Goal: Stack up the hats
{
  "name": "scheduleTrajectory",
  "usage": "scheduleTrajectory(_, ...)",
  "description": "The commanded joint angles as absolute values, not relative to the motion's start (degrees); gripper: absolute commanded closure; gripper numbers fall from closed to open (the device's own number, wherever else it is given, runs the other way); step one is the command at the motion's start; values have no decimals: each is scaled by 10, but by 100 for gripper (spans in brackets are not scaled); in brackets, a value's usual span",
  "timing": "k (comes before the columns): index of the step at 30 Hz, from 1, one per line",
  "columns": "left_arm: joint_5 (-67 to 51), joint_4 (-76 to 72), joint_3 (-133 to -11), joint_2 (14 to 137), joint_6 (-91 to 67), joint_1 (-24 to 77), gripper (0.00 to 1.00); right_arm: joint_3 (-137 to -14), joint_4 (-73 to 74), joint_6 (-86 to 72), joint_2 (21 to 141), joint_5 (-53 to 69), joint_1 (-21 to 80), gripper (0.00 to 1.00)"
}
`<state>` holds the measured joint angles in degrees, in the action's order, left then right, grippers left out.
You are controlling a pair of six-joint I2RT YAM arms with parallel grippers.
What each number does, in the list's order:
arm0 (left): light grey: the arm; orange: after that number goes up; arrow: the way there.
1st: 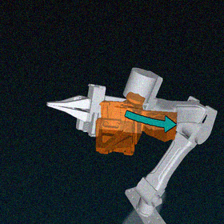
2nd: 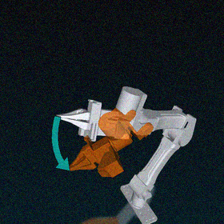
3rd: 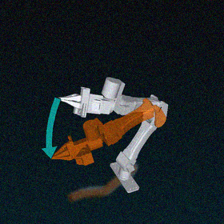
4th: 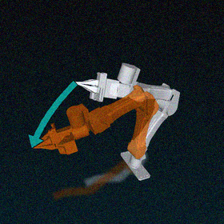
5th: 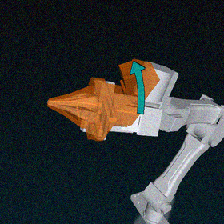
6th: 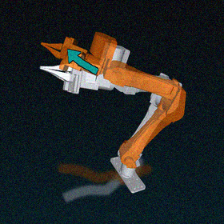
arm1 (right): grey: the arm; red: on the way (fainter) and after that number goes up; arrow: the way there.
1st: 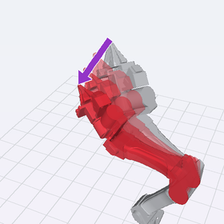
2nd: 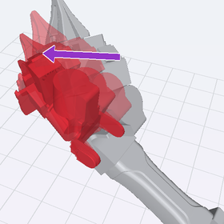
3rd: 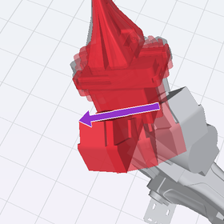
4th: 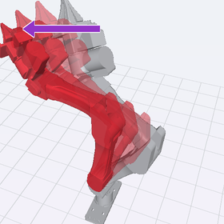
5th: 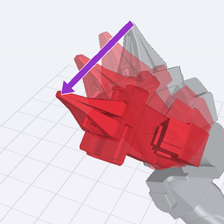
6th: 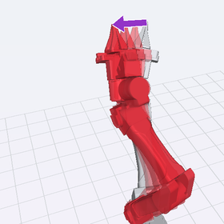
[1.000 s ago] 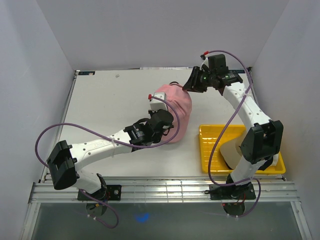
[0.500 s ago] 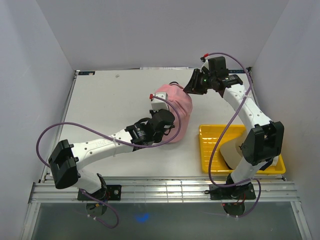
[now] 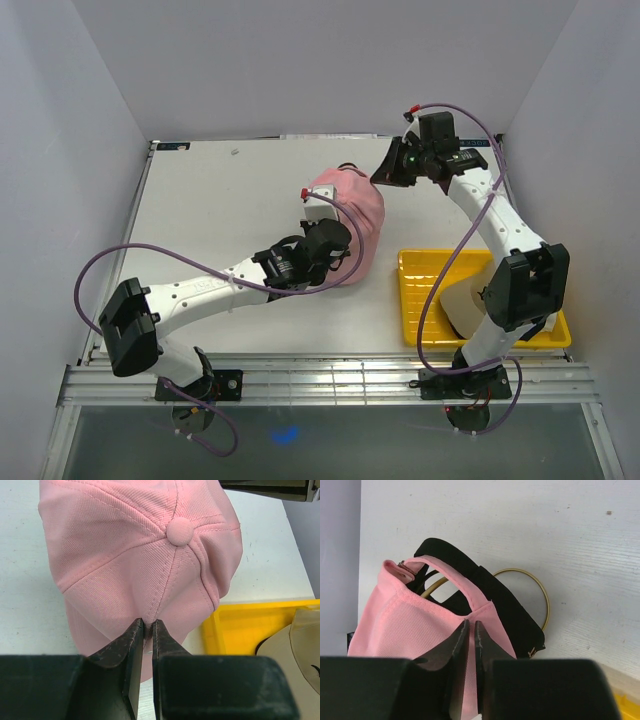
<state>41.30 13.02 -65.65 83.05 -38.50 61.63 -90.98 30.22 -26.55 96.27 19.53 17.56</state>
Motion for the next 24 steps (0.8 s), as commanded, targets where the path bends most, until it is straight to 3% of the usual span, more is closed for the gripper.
scheduleTrajectory(1,415,134,-672,823,-390,616,79,-934,295,-256,961,190,168,84)
scheduleTrajectory(3,415,134,-670,821,-392,616,79,-936,296,-256,956,183,167,67)
scheduleTrajectory(8,413,152,-666,830,-410,616,79,-937,294,-252,955,189,165,48)
scheduleTrajectory(18,414,175,-659,836,-437,615,79,-900,263,-248,936,214,165,36)
scheduleTrajectory(24,410,191,-660,842,-450,615,79,-889,245,-258,935,226,165,34)
